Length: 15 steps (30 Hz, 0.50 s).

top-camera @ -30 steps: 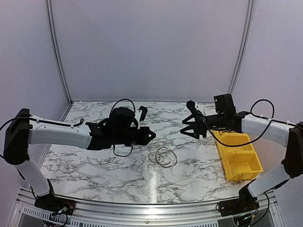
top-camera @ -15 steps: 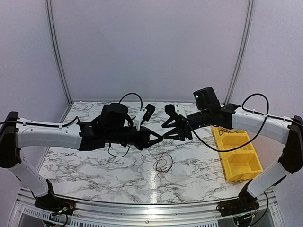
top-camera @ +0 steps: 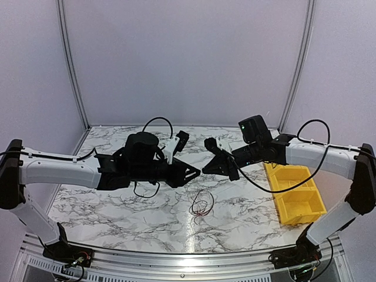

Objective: Untangle the cables

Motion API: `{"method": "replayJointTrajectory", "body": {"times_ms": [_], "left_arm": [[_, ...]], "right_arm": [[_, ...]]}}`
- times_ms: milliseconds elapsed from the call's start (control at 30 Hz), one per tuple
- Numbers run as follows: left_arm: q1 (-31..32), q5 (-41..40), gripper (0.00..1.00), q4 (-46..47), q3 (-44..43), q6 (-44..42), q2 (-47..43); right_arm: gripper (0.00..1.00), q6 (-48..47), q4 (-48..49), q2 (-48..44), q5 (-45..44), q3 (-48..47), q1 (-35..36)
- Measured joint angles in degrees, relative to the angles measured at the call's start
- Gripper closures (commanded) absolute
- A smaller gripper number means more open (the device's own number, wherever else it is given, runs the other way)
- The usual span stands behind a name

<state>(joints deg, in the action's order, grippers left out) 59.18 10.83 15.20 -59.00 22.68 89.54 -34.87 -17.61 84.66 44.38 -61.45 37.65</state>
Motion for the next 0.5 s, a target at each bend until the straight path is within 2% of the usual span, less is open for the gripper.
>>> {"method": "replayJointTrajectory", "body": {"times_ms": [100, 233, 500], "left_arm": [[1.1, -7.8, 0.68, 0.9, 0.3, -0.2, 0.7], [2.6, -16.4, 0.75, 3.1, -0.1, -0.3, 4.4], [3.4, -30.1, 0.77, 7.5, -0.3, 7.2, 16.6]], "right_arm": [[1.00, 1.6, 0.9, 0.0, -0.5, 0.5, 0.0], [1.00, 3.5, 1.6, 0.0, -1.0, 0.5, -0.3], [1.00, 7.5, 1.5, -0.6, 0.4, -1.1, -0.7]]}}
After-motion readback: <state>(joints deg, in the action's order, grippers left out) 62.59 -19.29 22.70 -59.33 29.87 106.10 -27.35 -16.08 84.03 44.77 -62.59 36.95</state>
